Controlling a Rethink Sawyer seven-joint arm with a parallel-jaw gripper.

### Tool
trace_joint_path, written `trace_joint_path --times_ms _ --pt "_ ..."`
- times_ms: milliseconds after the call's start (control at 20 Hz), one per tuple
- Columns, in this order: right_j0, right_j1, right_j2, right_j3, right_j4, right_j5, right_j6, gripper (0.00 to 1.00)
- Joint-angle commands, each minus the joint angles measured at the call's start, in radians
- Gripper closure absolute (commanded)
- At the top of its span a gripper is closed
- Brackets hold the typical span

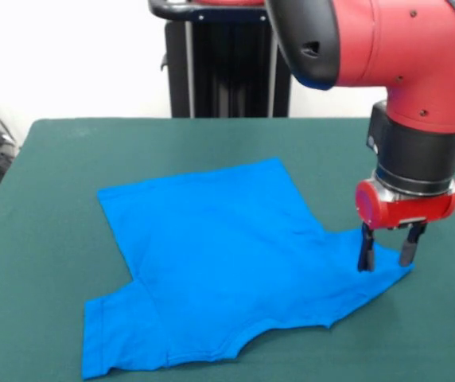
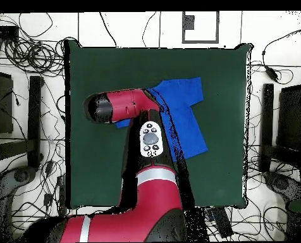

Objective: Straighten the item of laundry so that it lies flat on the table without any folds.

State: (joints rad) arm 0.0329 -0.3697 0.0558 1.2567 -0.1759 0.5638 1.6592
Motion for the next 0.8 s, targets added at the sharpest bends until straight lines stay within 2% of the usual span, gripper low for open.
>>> trace_joint_path --times_ms 50,800 --pt "-0.006 0.002 0.014 0.125 0.039 -0.077 0.230 0.00" --pt "0.020 0.030 -0.004 0.150 0.071 -0.148 0.267 0.00"
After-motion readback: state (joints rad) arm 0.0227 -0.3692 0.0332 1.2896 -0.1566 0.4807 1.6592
